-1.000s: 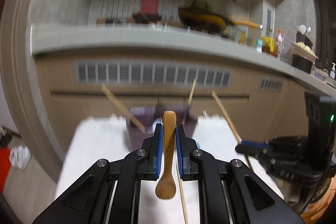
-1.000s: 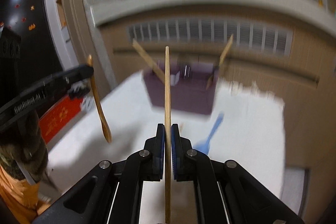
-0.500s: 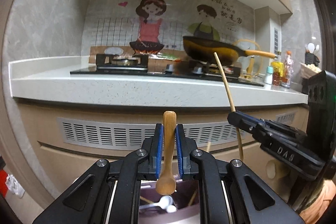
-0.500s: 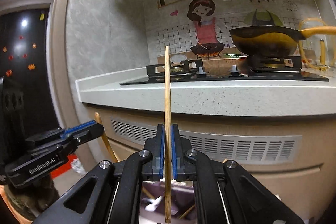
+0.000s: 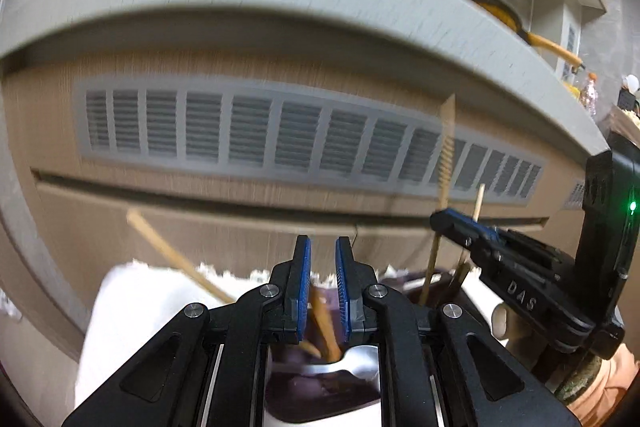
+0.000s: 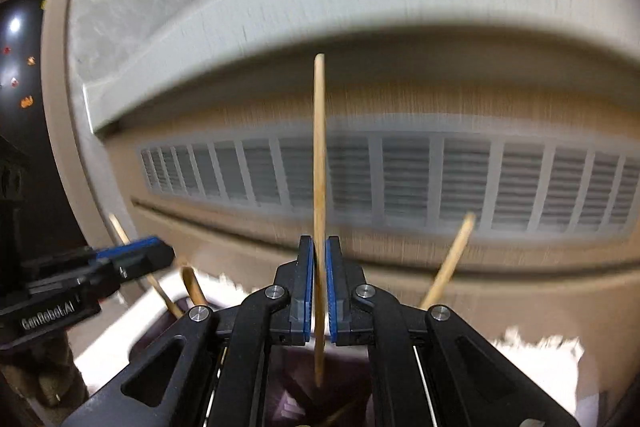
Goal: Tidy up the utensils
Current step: 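Carry the wooden spoon and chopstick over the purple caddy and open both grippers, then grasp the blue plastic spoon with the right gripper while the left grasps the other chopstick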
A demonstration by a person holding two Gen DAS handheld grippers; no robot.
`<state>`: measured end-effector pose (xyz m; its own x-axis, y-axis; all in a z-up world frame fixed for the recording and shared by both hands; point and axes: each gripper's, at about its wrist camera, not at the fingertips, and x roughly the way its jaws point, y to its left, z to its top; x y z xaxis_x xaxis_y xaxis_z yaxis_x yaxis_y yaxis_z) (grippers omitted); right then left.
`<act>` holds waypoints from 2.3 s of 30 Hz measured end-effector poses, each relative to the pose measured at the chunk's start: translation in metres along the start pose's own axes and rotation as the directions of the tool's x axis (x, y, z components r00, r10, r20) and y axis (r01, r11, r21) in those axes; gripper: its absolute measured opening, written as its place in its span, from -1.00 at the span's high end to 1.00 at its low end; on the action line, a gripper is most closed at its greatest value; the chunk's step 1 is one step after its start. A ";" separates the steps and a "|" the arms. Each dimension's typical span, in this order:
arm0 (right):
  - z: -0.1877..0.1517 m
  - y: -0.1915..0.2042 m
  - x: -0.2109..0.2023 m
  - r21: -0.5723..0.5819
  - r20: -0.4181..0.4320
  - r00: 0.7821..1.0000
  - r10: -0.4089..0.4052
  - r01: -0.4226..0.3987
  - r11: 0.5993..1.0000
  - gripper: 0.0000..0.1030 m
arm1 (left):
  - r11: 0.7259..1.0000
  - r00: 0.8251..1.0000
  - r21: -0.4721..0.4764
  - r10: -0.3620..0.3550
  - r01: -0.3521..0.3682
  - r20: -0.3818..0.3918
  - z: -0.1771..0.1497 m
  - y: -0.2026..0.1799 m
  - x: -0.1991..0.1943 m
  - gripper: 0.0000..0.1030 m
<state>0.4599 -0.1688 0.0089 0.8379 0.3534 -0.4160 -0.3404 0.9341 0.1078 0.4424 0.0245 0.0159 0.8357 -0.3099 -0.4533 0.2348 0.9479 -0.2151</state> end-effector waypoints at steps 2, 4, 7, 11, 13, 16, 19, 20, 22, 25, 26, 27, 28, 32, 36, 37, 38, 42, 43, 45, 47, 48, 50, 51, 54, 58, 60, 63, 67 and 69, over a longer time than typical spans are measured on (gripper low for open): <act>-0.008 0.002 0.001 -0.018 -0.049 0.999 -0.001 0.000 1.000 0.87 | 1.000 1.000 -0.012 -0.001 0.001 -0.020 -0.007 0.002 0.000 0.70; -0.017 0.003 -0.004 -0.035 -0.092 0.996 -0.014 0.011 0.999 0.85 | 1.000 0.999 -0.015 0.014 -0.014 -0.032 -0.013 0.002 -0.003 0.55; -0.028 -0.001 -0.020 -0.040 -0.123 0.991 -0.043 0.038 0.998 0.66 | 0.999 0.998 -0.009 0.033 -0.034 -0.053 -0.023 -0.001 -0.014 0.46; -0.050 -0.010 -0.051 -0.052 -0.170 0.978 -0.121 0.114 0.992 0.25 | 0.998 0.995 0.035 0.058 -0.055 -0.085 -0.040 -0.009 -0.037 0.30; -0.062 -0.014 -0.066 -0.041 -0.163 0.977 -0.140 0.135 0.990 -0.02 | 0.997 0.992 0.062 0.061 -0.054 -0.111 -0.052 -0.017 -0.046 0.16; -0.075 -0.015 -0.088 -0.048 -0.167 0.970 -0.178 0.173 0.984 -0.12 | 0.992 0.984 0.117 0.072 -0.053 -0.160 -0.075 -0.031 -0.058 0.07; -0.086 -0.018 -0.102 -0.031 -0.183 0.965 -0.188 0.186 0.982 -0.15 | 0.989 0.976 0.138 0.073 -0.045 -0.203 -0.098 -0.040 -0.070 -0.06; -0.090 -0.021 -0.106 -0.023 -0.192 0.964 -0.185 0.185 0.983 -0.15 | 0.990 0.976 0.137 0.070 -0.042 -0.208 -0.102 -0.042 -0.072 -0.10; -0.094 -0.024 -0.111 -0.017 -0.198 0.962 -0.187 0.187 0.982 -0.15 | 0.989 0.975 0.142 0.075 -0.046 -0.210 -0.106 -0.044 -0.073 -0.10; -0.089 -0.022 -0.116 -0.003 -0.196 0.963 -0.184 0.187 0.982 -0.15 | 0.990 0.970 0.123 0.095 -0.068 -0.223 -0.107 -0.042 -0.073 -0.10; -0.087 -0.019 -0.118 0.002 -0.191 0.966 -0.173 0.177 0.984 -0.15 | 0.992 0.971 0.112 0.089 -0.065 -0.224 -0.107 -0.041 -0.075 -0.10; -0.084 -0.014 -0.118 -0.003 -0.191 0.967 -0.169 0.172 0.985 -0.17 | 0.993 0.972 0.104 0.080 -0.057 -0.223 -0.107 -0.041 -0.079 -0.10; -0.084 -0.010 -0.117 -0.012 -0.199 0.965 -0.172 0.173 0.985 -0.28 | 0.993 0.973 0.106 0.076 -0.053 -0.220 -0.108 -0.043 -0.083 -0.12; -0.101 -0.008 -0.099 0.003 -0.298 0.936 -0.190 0.200 0.980 -0.37 | 0.993 0.970 0.113 0.063 -0.038 -0.234 -0.116 -0.050 -0.089 -0.25; -0.126 -0.010 -0.072 0.045 -0.408 0.895 -0.179 0.216 0.975 -0.12 | 0.994 0.958 0.108 0.052 -0.022 -0.281 -0.131 -0.053 -0.090 -0.25; -0.130 -0.011 -0.064 0.051 -0.434 0.886 -0.163 0.205 0.978 0.12 | 0.994 0.957 0.108 0.052 -0.021 -0.287 -0.133 -0.053 -0.090 -0.25; -0.133 -0.012 -0.059 0.056 -0.451 0.879 -0.153 0.199 0.978 0.23 | 0.994 0.955 0.108 0.051 -0.020 -0.293 -0.135 -0.053 -0.091 -0.25; -0.143 -0.017 -0.046 0.065 -0.462 0.871 -0.169 0.224 0.972 0.39 | 0.995 0.952 0.097 0.044 -0.015 -0.303 -0.141 -0.050 -0.096 -0.25; -0.143 -0.016 -0.044 0.053 -0.465 0.868 -0.175 0.224 0.973 0.45 | 0.996 0.951 0.093 0.041 -0.013 -0.306 -0.143 -0.049 -0.097 -0.25; -0.143 -0.013 -0.044 0.024 -0.469 0.863 -0.187 0.223 0.974 0.75 | 0.996 0.948 0.085 0.038 -0.011 -0.317 -0.146 -0.048 -0.096 -0.25; -0.144 -0.008 -0.047 0.006 -0.481 0.861 -0.165 0.191 0.982 0.81 | 0.997 0.943 0.078 0.032 -0.006 -0.332 -0.149 -0.047 -0.095 -0.25; -0.145 -0.006 -0.049 0.004 -0.483 0.861 -0.159 0.184 0.983 0.84 | 0.997 0.939 0.074 0.027 -0.001 -0.343 -0.151 -0.047 -0.094 -0.25; -0.147 -0.002 -0.061 -0.016 -0.472 0.866 -0.166 0.180 0.983 0.86 | 0.998 0.930 0.068 0.013 0.013 -0.367 -0.155 -0.050 -0.091 -0.25; -0.148 -0.001 -0.066 -0.022 -0.465 0.868 -0.171 0.181 0.983 0.86 | 0.998 0.923 0.063 0.001 0.025 -0.385 -0.157 -0.053 -0.089 -0.25; -0.152 -0.002 -0.088 -0.019 -0.451 0.878 -0.158 0.167 0.986 0.86 | 0.997 0.904 0.061 -0.021 0.051 -0.428 -0.164 -0.062 -0.082 -0.25; -0.160 -0.006 -0.117 0.001 -0.441 0.886 -0.141 0.158 0.987 0.86 | 0.991 0.876 0.097 -0.030 0.088 -0.481 -0.169 -0.084 -0.067 0.03; -0.165 -0.006 -0.129 0.010 -0.432 0.892 -0.133 0.152 0.988 0.86 | 0.991 0.858 0.093 -0.034 0.095 -0.513 -0.169 -0.092 -0.056 0.22; -0.173 -0.006 -0.145 0.017 -0.416 0.900 -0.127 0.147 0.989 0.85 | 0.987 0.847 0.141 0.012 0.074 -0.532 -0.166 -0.107 -0.038 0.29; -0.183 -0.015 -0.152 0.052 -0.416 0.904 -0.099 0.132 0.990 0.85 | 0.980 0.843 0.195 0.079 0.031 -0.531 -0.163 -0.120 -0.022 0.37; -0.184 -0.018 -0.154 0.059 -0.408 0.909 -0.088 0.122 0.991 0.85 | 0.977 0.840 0.211 0.098 0.020 -0.533 -0.161 -0.124 -0.016 0.43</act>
<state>0.2585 -0.2498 -0.0948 0.6169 0.2183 -0.7561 -0.2096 0.9716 0.1095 0.3203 -0.1003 -0.0894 0.4604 -0.2065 -0.8633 0.3511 0.9356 -0.0366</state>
